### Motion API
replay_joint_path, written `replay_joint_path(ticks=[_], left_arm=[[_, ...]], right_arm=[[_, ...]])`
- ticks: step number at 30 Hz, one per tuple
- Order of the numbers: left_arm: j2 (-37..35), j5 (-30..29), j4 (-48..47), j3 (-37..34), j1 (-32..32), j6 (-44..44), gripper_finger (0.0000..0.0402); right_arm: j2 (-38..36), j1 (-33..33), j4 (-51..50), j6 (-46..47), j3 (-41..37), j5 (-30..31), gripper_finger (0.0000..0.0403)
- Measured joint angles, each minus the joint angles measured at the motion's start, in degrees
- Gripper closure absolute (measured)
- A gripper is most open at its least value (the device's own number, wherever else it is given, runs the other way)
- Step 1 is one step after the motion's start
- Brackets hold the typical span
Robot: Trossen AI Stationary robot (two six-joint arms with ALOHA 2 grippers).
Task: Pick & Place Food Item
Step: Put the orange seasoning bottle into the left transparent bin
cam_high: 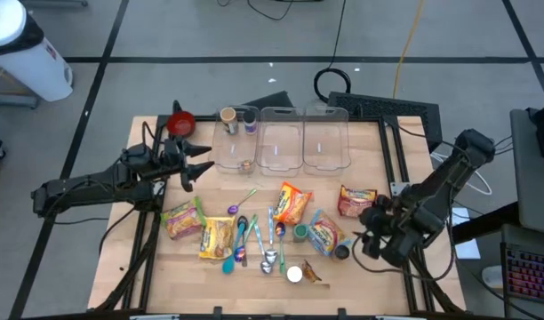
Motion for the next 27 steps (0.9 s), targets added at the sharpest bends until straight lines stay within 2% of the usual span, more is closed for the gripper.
replay_joint_path(ticks=[3, 7, 10, 17, 22, 27], left_arm=[[0.00, 0.00, 0.06, 0.00, 0.00, 0.00, 0.0131], [0.00, 0.00, 0.13, 0.00, 0.00, 0.00, 0.0134], [0.00, -0.02, 0.13, 0.00, 0.00, 0.04, 0.0140], [0.00, -0.02, 0.06, 0.00, 0.00, 0.28, 0.0143], [0.00, -0.02, -0.78, 0.00, 0.00, 0.24, 0.0132], [0.00, -0.04, -1.20, 0.00, 0.00, 0.02, 0.0124]], right_arm=[[0.12, 1.43, 11.59, 1.55, -7.13, -3.18, 0.0138], [0.11, 0.45, 25.36, -3.18, -11.95, -4.18, 0.0124], [0.04, 0.12, 27.47, -5.49, -12.11, -4.45, 0.0124], [0.80, 0.23, 32.65, -0.15, -15.61, -13.15, 0.0137], [2.65, 0.62, 49.77, -5.00, -21.18, -11.32, 0.0144], [4.86, 0.60, 53.06, -9.28, -22.25, -9.73, 0.0161]])
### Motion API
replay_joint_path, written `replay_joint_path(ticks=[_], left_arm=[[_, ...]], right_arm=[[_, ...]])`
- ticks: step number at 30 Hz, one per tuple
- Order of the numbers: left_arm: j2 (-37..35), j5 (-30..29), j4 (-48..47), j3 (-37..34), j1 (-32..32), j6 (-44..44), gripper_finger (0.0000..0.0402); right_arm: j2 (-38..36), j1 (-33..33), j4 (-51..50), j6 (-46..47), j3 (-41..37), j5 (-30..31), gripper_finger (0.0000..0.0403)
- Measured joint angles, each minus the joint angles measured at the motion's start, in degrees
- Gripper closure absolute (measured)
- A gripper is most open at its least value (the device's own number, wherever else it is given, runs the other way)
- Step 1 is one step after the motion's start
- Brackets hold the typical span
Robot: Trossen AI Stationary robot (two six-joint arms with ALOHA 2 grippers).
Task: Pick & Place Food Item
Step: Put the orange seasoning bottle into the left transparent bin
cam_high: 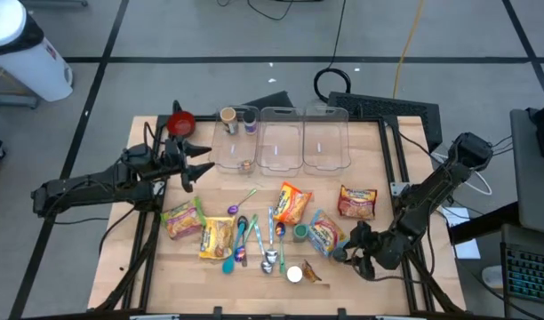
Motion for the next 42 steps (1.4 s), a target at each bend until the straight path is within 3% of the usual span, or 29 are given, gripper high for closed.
replay_joint_path(ticks=[9, 26, 31, 38, 42], left_arm=[[0.00, -0.02, 0.02, 0.00, 0.00, -0.02, 0.0126], [0.00, -0.02, 0.04, 0.00, -0.01, -0.09, 0.0146], [0.00, -0.02, 0.04, 0.00, 0.00, -0.09, 0.0143], [0.00, -0.04, 0.07, 0.00, 0.00, -0.08, 0.0131], [0.00, -0.04, 0.07, 0.00, -0.02, -0.08, 0.0138]], right_arm=[[0.12, 0.00, 9.55, -9.02, 0.00, 6.07, 0.0177], [5.38, -0.13, 11.98, -11.27, -0.02, 7.31, 0.0138], [5.80, -0.15, 13.04, -14.78, -0.04, 7.59, 0.0166], [5.80, -0.18, 17.97, -23.18, -0.04, 9.19, 0.0244], [4.72, -0.78, 19.14, -24.58, -0.04, 9.06, 0.0245]])
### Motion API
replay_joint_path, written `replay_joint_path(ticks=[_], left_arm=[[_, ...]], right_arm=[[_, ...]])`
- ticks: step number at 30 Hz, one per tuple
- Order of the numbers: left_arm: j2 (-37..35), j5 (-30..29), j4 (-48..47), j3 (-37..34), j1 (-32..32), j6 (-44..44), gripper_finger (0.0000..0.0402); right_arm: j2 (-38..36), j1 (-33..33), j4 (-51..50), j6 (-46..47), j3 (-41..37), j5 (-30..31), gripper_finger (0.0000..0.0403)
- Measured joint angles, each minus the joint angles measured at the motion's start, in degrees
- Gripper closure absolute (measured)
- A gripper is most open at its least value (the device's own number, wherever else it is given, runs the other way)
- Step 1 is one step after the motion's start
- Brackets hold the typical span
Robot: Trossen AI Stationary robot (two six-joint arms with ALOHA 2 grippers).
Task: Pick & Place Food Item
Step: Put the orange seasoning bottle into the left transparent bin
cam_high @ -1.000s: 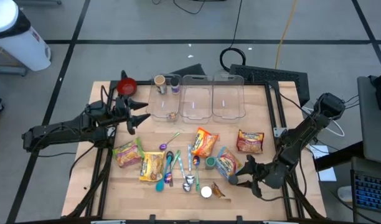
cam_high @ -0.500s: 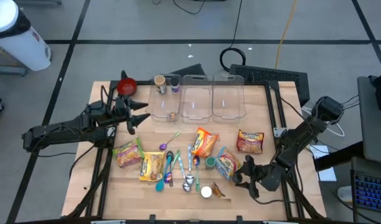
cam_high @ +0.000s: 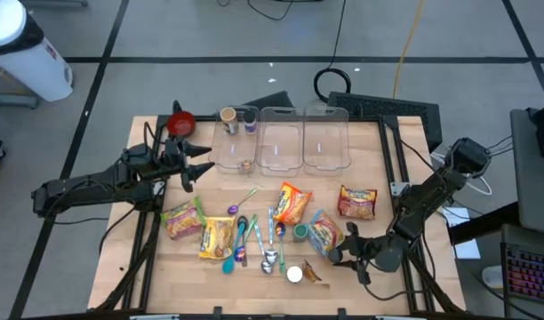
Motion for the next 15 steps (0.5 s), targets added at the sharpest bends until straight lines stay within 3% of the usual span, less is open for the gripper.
replay_joint_path(ticks=[9, 15], left_arm=[[1.51, 2.16, 3.30, 0.00, 0.02, -1.18, 0.0149], [10.78, 3.52, 11.56, 0.09, -2.26, -1.80, 0.0133]], right_arm=[[-11.29, -3.58, 0.62, -8.02, 0.00, 1.72, 0.0251], [-17.05, -10.81, 3.26, -16.16, 0.00, 2.59, 0.0253]])
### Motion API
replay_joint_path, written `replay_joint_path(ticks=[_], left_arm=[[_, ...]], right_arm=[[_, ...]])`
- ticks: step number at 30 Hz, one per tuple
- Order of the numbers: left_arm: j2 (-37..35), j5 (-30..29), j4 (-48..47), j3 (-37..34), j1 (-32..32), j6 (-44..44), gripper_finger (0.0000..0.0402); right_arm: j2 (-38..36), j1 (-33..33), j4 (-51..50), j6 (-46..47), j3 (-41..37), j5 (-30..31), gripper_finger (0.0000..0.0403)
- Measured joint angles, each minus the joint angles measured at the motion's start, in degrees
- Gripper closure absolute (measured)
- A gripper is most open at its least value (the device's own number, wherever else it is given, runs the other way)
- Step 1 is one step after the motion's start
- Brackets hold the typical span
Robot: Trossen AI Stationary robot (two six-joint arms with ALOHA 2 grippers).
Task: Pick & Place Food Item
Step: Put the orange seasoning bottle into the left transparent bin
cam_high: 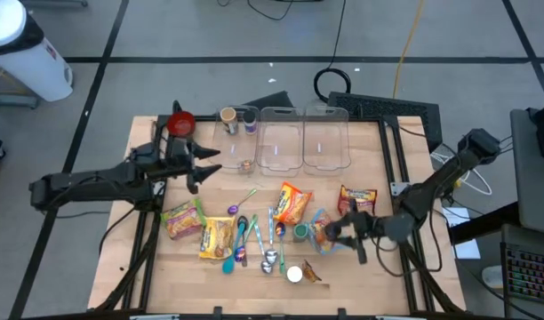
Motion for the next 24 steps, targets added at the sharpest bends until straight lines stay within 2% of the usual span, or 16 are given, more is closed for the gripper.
replay_joint_path(ticks=[7, 16, 18, 24], left_arm=[[16.37, 0.00, 14.75, 2.27, -5.03, 1.52, 0.0103], [36.86, -0.24, 15.39, 17.09, -10.46, 9.63, 0.0088], [41.18, -0.24, 15.42, 19.90, -11.62, 12.28, 0.0092], [51.71, -0.29, 15.43, 27.37, -13.49, 16.95, 0.0107]], right_arm=[[-0.91, -10.29, 6.73, -13.14, 0.01, -4.97, 0.0247], [-0.74, -23.00, 7.31, -15.64, 1.64, -12.89, 0.0250], [-0.18, -24.58, 7.37, -16.65, 1.68, -15.07, 0.0246], [1.70, -26.38, 8.30, -19.34, 1.68, -15.04, 0.0248]])
